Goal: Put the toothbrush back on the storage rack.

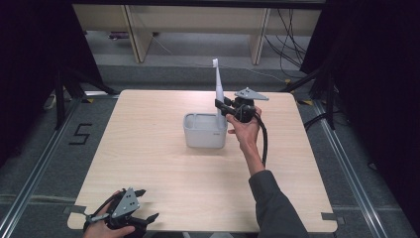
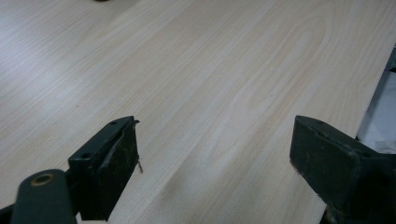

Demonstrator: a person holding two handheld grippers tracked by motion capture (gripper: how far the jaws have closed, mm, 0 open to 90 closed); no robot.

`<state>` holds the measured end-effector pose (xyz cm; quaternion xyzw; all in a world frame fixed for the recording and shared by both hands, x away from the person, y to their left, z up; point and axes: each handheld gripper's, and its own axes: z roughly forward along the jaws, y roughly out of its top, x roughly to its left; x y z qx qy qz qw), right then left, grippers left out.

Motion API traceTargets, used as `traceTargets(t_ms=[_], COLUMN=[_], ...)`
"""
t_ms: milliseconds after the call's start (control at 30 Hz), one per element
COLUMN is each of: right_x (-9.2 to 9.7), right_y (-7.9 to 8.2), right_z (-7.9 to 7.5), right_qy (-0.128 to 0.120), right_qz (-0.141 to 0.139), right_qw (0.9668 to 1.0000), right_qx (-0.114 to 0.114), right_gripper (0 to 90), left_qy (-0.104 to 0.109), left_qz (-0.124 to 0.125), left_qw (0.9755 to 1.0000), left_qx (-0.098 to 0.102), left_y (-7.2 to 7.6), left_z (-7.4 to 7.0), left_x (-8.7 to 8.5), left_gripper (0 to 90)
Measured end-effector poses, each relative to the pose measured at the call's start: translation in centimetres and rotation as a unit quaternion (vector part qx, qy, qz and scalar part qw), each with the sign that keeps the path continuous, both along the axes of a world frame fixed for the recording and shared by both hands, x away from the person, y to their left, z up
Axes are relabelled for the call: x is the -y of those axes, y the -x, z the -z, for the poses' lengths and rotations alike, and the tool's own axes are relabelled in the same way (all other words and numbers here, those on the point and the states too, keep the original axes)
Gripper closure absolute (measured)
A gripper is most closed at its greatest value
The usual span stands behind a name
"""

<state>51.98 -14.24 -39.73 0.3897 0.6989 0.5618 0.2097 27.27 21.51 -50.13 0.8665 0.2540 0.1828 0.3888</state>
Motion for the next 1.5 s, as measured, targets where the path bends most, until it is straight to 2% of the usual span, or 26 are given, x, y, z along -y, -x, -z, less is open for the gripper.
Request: traceTargets(t_ms=[33,133,167,267,300,367,467,533,567,667,700,767,867,967,1000,1067,1167,1200,1233,1267,1333,1367,1400,1500], right_x=[0.0,0.0,0.0,-0.1,-0.1,0.0,0.0,0.1,0.0,0.1,0.1,0.1,0.3,0.3,0.4,0.3,0.5,0.4,0.3,0.5,0.4,0.4,0.5,0.4], right_y=[0.0,0.0,0.1,0.1,0.2,0.3,0.4,0.3,0.4,0.5,0.5,0.7,0.7,1.0,1.0,1.1,1.2,1.2,1.4,1.3,1.4,1.5,1.3,1.5], right_z=[0.1,0.4,0.5,0.7,0.8,1.0,1.3,1.5,1.6,1.8,1.9,2.1,2.3,2.5,2.6,2.7,2.9,3.0,3.1,3.3,3.5,3.5,3.7,3.8], right_qy=[-0.002,-0.007,-0.012,0.004,0.003,0.009,0.010,0.018,0.015,0.026,0.018,0.021,0.024,0.023,0.028,0.024,0.037,0.033,0.026,0.036,0.034,0.034,0.042,0.038], right_qz=[-0.002,0.001,-0.001,-0.007,-0.005,-0.008,-0.010,-0.008,-0.009,-0.010,-0.010,-0.007,-0.009,-0.010,-0.011,-0.012,-0.009,-0.009,-0.006,-0.007,-0.007,-0.009,-0.011,-0.009], right_qw=[1.0000,0.9999,0.9999,1.0000,0.9999,0.9999,0.9998,0.9998,0.9997,0.9996,0.9997,0.9996,0.9995,0.9995,0.9995,0.9994,0.9992,0.9993,0.9992,0.9992,0.9992,0.9988,0.9989,0.9988], right_qx=[-0.009,-0.007,-0.012,-0.006,-0.012,-0.009,-0.016,-0.008,-0.018,-0.006,-0.014,-0.018,-0.016,-0.020,-0.010,-0.021,-0.013,-0.013,-0.030,-0.017,-0.020,-0.033,-0.017,-0.028], right_gripper=[66.3,66.3,66.3,66.3,66.3,66.3,66.3,66.3,66.3,66.3,66.3,66.3,66.3,66.3,66.3,66.3,66.3,66.3,66.3,66.3,66.2,66.2,66.2,66.2], left_qy=[0.000,-0.007,-0.001,-0.005,-0.007,0.000,-0.006,-0.006,0.001,-0.006,-0.006,-0.001,-0.007,-0.001,-0.005,-0.006,-0.003,-0.004,-0.003,-0.004,-0.003,-0.004,-0.007,-0.005], left_qz=[-0.002,-0.004,-0.003,-0.004,-0.003,-0.002,-0.006,-0.004,-0.002,-0.005,-0.005,0.002,0.000,-0.002,-0.003,-0.003,-0.002,-0.002,-0.002,-0.002,-0.002,-0.001,0.000,0.001], left_qw=[1.0000,0.9999,1.0000,1.0000,0.9999,1.0000,1.0000,0.9999,1.0000,0.9999,0.9999,1.0000,1.0000,1.0000,1.0000,1.0000,1.0000,1.0000,1.0000,1.0000,1.0000,1.0000,1.0000,1.0000], left_qx=[0.004,0.007,0.006,0.006,0.007,0.005,0.005,0.007,0.005,0.007,0.008,-0.001,0.003,0.005,0.006,0.006,0.004,0.004,0.004,0.004,0.004,0.004,0.003,-0.001], left_y=[0.0,0.0,0.0,0.0,0.0,0.0,0.0,-0.1,0.0,-0.1,-0.1,0.0,0.0,0.0,0.0,0.0,0.0,0.0,0.0,0.0,0.0,0.0,0.0,0.0], left_z=[0.1,0.1,0.1,0.1,0.1,0.1,0.1,0.0,0.1,0.1,0.0,0.0,0.0,0.1,0.1,0.1,0.1,0.1,0.1,0.1,0.1,0.1,0.1,0.1], left_x=[0.0,0.0,0.0,0.0,0.0,0.0,0.0,0.0,0.0,0.0,0.0,0.0,0.0,0.1,0.0,0.0,0.1,0.0,0.0,0.0,0.1,0.1,0.0,0.1], left_gripper=[14.8,14.7,14.7,14.7,14.7,14.8,14.8,14.8,14.8,14.8,14.8,14.8,14.8,14.8,14.8,14.8,14.8,14.8,14.8,14.7,14.7,14.8,14.8,14.8])
